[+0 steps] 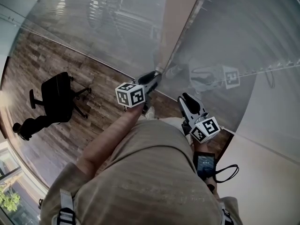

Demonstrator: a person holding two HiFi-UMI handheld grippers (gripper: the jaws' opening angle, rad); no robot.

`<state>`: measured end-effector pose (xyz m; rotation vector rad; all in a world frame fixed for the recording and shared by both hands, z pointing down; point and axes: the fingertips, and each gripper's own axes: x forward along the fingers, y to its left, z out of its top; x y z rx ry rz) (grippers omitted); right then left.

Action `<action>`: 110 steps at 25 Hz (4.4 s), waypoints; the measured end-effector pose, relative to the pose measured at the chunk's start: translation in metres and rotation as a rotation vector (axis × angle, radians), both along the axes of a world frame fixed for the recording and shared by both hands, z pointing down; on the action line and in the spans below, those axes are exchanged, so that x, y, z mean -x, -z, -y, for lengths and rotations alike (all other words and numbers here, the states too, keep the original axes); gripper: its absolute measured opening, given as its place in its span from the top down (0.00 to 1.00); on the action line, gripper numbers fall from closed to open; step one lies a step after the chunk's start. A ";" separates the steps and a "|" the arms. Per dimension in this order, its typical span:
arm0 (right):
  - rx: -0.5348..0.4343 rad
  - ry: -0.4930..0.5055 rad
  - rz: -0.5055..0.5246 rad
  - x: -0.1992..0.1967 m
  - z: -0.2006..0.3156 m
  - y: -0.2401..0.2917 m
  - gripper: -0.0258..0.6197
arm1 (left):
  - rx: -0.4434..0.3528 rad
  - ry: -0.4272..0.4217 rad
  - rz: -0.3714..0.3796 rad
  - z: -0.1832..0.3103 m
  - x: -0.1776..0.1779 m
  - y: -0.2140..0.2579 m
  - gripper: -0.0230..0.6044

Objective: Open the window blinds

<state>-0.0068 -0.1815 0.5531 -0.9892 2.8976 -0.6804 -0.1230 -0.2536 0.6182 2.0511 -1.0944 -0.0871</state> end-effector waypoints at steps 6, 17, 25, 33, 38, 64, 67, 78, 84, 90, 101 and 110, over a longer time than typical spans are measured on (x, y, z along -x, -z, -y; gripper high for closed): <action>-0.004 -0.011 0.004 0.000 0.002 0.003 0.80 | -0.034 -0.022 0.058 0.002 0.001 0.003 0.74; -0.039 0.012 0.026 0.017 0.004 0.006 0.80 | -0.099 -0.037 0.211 0.000 0.019 0.017 0.72; -0.013 0.026 0.002 -0.020 0.010 -0.025 0.80 | -0.100 -0.039 0.207 0.005 -0.025 -0.020 0.72; -0.009 0.016 -0.037 -0.011 0.005 -0.001 0.80 | -0.113 -0.090 0.343 -0.005 -0.022 -0.009 0.72; -0.007 -0.020 -0.032 -0.007 0.007 0.006 0.80 | -0.130 -0.113 0.417 -0.003 -0.016 -0.008 0.72; -0.046 0.237 -0.075 -0.007 0.021 0.027 0.80 | -0.103 0.032 0.485 0.013 -0.001 -0.003 0.72; -0.050 0.251 -0.075 -0.007 0.016 0.035 0.80 | -0.111 0.036 0.483 0.014 -0.003 0.009 0.73; -0.046 0.268 -0.081 -0.002 0.012 0.030 0.80 | 0.012 0.064 0.069 0.006 -0.004 0.003 0.75; -0.047 0.254 -0.060 0.002 0.012 0.038 0.80 | 0.102 0.059 -0.238 0.007 -0.012 0.010 0.75; -0.046 0.246 -0.058 -0.002 0.010 0.031 0.80 | 0.047 0.060 -0.026 0.007 -0.010 0.004 0.74; -0.048 0.248 -0.056 -0.003 0.010 0.032 0.80 | -0.112 0.040 0.577 0.003 -0.004 0.001 0.68; -0.046 0.251 -0.050 -0.004 0.008 0.031 0.80 | -0.023 0.072 0.304 0.003 -0.007 -0.002 0.75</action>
